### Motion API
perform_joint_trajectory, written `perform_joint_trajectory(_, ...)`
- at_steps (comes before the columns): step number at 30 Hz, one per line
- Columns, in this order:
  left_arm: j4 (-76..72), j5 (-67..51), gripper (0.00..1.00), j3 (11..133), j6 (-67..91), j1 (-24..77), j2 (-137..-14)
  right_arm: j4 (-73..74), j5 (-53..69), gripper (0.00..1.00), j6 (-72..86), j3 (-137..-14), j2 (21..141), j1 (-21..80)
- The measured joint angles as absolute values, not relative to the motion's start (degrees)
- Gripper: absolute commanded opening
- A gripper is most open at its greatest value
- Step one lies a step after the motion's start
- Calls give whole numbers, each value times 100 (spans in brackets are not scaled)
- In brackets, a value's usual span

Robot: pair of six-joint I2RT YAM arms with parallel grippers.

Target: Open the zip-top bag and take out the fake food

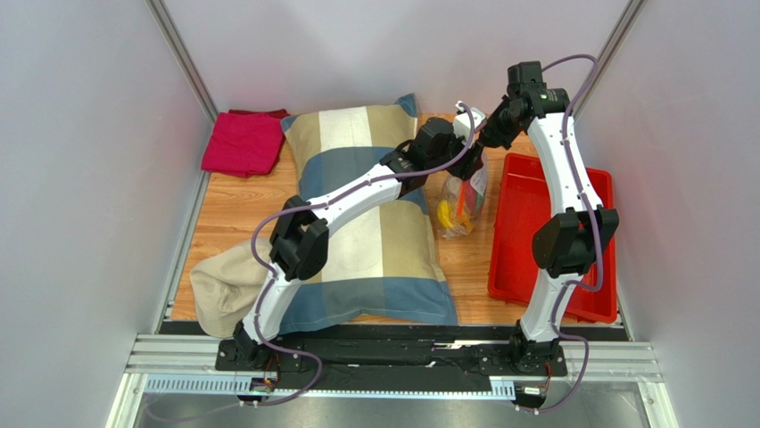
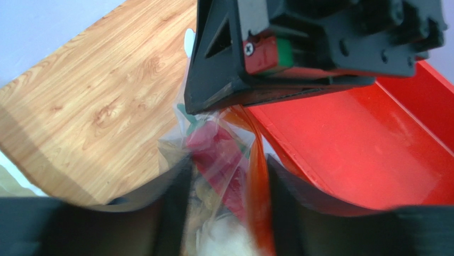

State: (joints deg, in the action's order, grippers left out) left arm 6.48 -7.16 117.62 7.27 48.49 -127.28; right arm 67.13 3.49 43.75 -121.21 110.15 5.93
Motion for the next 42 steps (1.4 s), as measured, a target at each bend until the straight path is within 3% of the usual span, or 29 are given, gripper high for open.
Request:
perform_joint_trajectory(1,668,-714,7,11839,725,4845,-12801,6716,338,18,4375,-12119,11015,596)
perform_joint_trajectory(2,683,-698,0,11902,788,4845,-12844,6713,327,25,4372,-12119,11015,596)
perform_joint_trajectory(3,725,-687,0,11977,810,4840,-12881,6711,311,34,4370,-12119,11015,596)
perform_joint_trajectory(4,762,-670,0,12051,814,4834,-12912,6709,318,53,4355,-12119,11015,596)
perform_joint_trajectory(7,812,-698,0,12147,843,4775,-12936,6742,384,71,4193,-12169,11004,521)
perform_joint_trajectory(10,770,-808,0,12079,843,4696,-12932,6755,624,77,3846,-12379,11006,340)
perform_joint_trajectory(15,676,-1616,0,11889,1022,4477,-12919,6134,1584,77,2891,-12147,10840,-412)
perform_joint_trajectory(22,561,-3015,0,11878,1649,4141,-12919,3417,4047,77,2438,-9303,10073,-1645)
perform_joint_trajectory(29,475,-3970,0,11878,2150,3964,-12932,1251,5570,79,1367,-7824,9395,-1667)
perform_joint_trajectory(33,338,-4383,0,12020,2403,3957,-13067,617,6455,75,934,-7990,9609,-1765)
perform_joint_trajectory(42,180,-4635,0,12140,2683,3935,-13231,1413,7511,66,-574,-8722,10484,-1855)
